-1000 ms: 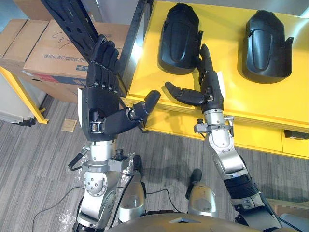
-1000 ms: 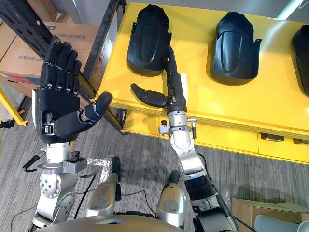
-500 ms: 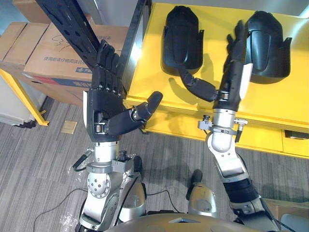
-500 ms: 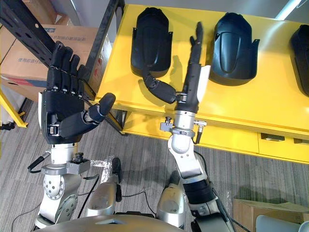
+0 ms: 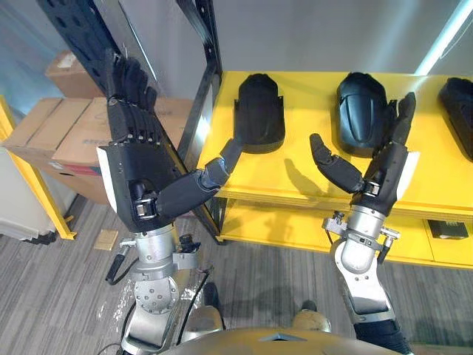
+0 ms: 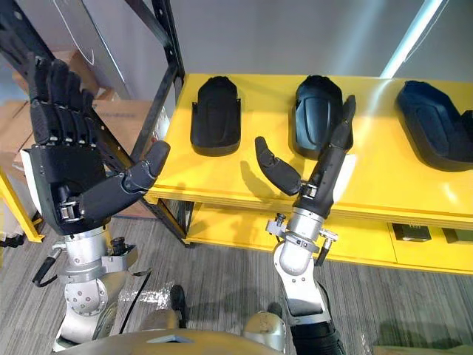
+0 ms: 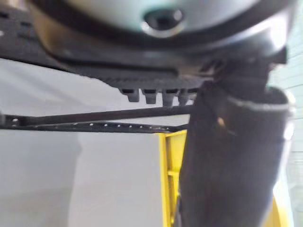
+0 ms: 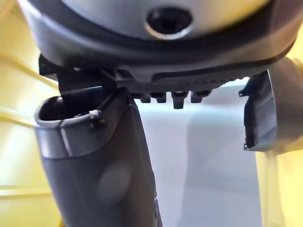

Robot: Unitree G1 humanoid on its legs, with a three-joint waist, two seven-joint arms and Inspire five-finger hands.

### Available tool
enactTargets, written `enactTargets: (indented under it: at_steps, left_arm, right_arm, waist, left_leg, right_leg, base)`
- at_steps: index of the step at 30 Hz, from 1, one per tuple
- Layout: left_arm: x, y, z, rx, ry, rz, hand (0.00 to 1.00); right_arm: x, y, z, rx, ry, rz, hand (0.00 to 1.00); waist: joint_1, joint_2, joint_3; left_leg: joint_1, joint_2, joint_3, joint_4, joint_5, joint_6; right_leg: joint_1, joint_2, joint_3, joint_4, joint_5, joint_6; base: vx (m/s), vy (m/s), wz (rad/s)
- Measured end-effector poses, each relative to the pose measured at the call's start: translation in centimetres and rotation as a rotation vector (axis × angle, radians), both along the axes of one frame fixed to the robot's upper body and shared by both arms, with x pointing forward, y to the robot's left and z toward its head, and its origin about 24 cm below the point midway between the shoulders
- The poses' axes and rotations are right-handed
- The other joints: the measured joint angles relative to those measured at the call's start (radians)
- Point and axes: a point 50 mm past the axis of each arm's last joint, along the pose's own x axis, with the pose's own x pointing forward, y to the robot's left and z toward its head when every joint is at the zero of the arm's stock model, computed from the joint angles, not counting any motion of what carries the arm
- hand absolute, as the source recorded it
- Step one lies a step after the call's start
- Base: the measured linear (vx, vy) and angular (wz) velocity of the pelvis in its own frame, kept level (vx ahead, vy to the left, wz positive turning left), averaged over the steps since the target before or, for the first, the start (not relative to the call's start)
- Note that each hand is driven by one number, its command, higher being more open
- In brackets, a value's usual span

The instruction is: Walk over and take three plastic housings, then place them on the shelf

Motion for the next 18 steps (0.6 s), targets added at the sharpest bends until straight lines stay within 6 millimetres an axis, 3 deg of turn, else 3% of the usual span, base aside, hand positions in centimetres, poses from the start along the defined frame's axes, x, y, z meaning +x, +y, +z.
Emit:
enactTargets:
  at_steps: [4, 8, 11, 14, 18]
  left_arm:
    - [-0.9, 2.3, -0.8, -0.035, 0.032, 0.248, 1.00]
    - [-3.2, 6.3, -2.2, -0.079, 0.098, 0.577, 1.00]
    - [-4.7, 8.0, -2.8, -0.115, 0.121, 0.728, 1.00]
    - [-4.8, 8.3, -2.7, -0.126, 0.114, 0.733, 1.00]
    - [-4.4, 8.3, -2.8, -0.130, 0.117, 0.710, 1.00]
  right_arm:
    - [-1.4, -2.3, -2.2, 0.043, 0.098, -0.171, 1.00]
    - [-5.3, -7.2, -6.1, 0.100, 0.275, -0.516, 1.00]
    - [-8.0, -9.0, -7.3, 0.215, 0.321, -0.632, 1.00]
    - [-8.2, -9.1, -7.6, 0.238, 0.320, -0.633, 1.00]
    - [-7.6, -8.3, -7.9, 0.222, 0.330, -0.525, 1.00]
  waist:
    - [-0.002, -0.015, -0.026]
    - [-0.002, -0.039, -0.041]
    - [-0.008, -0.048, -0.049]
    - [-0.028, -0.049, -0.053]
    - [-0.029, -0.047, -0.074]
  left_leg:
    - [-0.003, 0.006, 0.006, 0.000, -0.007, 0.002]
    - [-0.004, 0.006, 0.015, 0.000, -0.012, -0.004]
    - [-0.002, 0.006, 0.025, 0.000, -0.013, -0.004]
    - [0.001, 0.008, 0.038, 0.000, -0.015, -0.005]
    - [0.005, 0.015, 0.055, 0.000, -0.020, -0.009]
  right_leg:
    - [-0.002, 0.007, 0.002, -0.013, -0.001, -0.006]
    - [-0.001, 0.008, 0.007, -0.027, 0.006, -0.008]
    - [-0.001, 0.009, 0.017, -0.034, 0.011, -0.005]
    - [-0.006, 0.010, 0.030, -0.034, 0.012, -0.006]
    - [-0.016, 0.015, 0.046, -0.035, 0.014, -0.009]
  base:
    - [-0.04, -0.007, -0.04]
    - [0.01, 0.000, -0.04]
    - [0.03, -0.005, -0.07]
    - [0.00, 0.000, -0.11]
    - [-0.02, -0.001, -0.13]
